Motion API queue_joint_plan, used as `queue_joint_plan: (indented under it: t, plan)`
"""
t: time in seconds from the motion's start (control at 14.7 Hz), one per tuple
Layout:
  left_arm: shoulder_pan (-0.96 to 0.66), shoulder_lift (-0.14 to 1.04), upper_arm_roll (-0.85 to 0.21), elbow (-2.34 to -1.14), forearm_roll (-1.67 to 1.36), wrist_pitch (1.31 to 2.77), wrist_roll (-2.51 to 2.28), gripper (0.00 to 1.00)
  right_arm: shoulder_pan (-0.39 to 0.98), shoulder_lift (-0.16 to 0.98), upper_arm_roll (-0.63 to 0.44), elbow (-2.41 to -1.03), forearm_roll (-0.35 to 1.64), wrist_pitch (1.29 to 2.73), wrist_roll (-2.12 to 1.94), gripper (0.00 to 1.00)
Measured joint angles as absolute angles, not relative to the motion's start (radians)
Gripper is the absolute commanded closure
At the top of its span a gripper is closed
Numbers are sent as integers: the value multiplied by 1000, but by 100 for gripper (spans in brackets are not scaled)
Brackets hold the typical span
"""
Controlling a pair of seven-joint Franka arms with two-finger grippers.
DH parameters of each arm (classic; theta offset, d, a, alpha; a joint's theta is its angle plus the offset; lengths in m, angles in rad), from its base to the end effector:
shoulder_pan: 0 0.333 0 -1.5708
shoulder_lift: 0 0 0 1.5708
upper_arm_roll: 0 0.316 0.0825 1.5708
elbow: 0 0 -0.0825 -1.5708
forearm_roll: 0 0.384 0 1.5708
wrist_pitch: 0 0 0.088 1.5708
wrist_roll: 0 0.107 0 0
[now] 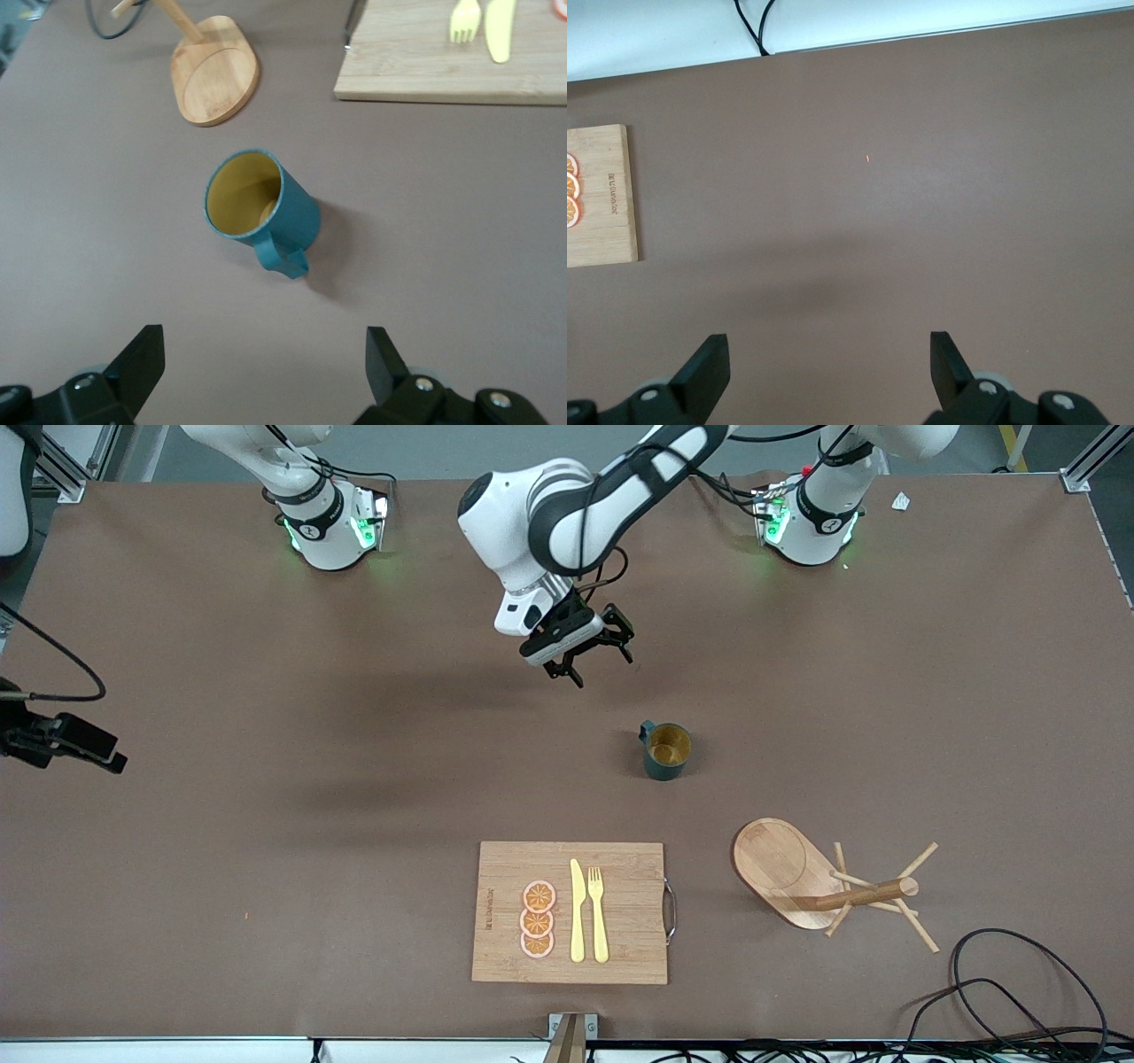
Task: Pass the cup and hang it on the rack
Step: 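Withdraw the right gripper while the left gripper lowers toward the mug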
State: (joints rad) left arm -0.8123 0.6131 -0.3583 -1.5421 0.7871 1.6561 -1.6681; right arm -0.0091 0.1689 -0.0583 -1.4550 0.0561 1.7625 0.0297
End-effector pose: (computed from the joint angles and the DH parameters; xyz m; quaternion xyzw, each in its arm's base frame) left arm 0.3503 -0.5610 0.2956 -0.9336 -0.1204 -0.2302 0.2468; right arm 0.6233 -0.0340 0.5991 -0.9960 0.0511 -0.0698 0.0217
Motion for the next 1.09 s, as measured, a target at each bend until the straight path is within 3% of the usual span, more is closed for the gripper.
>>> queue_joint_plan:
  t: [0.34, 0.68, 1.09]
  plan:
    - [-863, 704, -358, -1621, 959, 1655, -2005, 0, -6, 32, -58, -1615, 56, 1809, 30, 0]
    - [-864, 709, -357, -1771, 1139, 1658, -2206, 0, -4, 16, -57, -1614, 56, 1824, 30, 0]
    - [-862, 724, -354, -1837, 1292, 1661, -2500, 0, -6, 16, -61, -1614, 56, 1814, 30, 0]
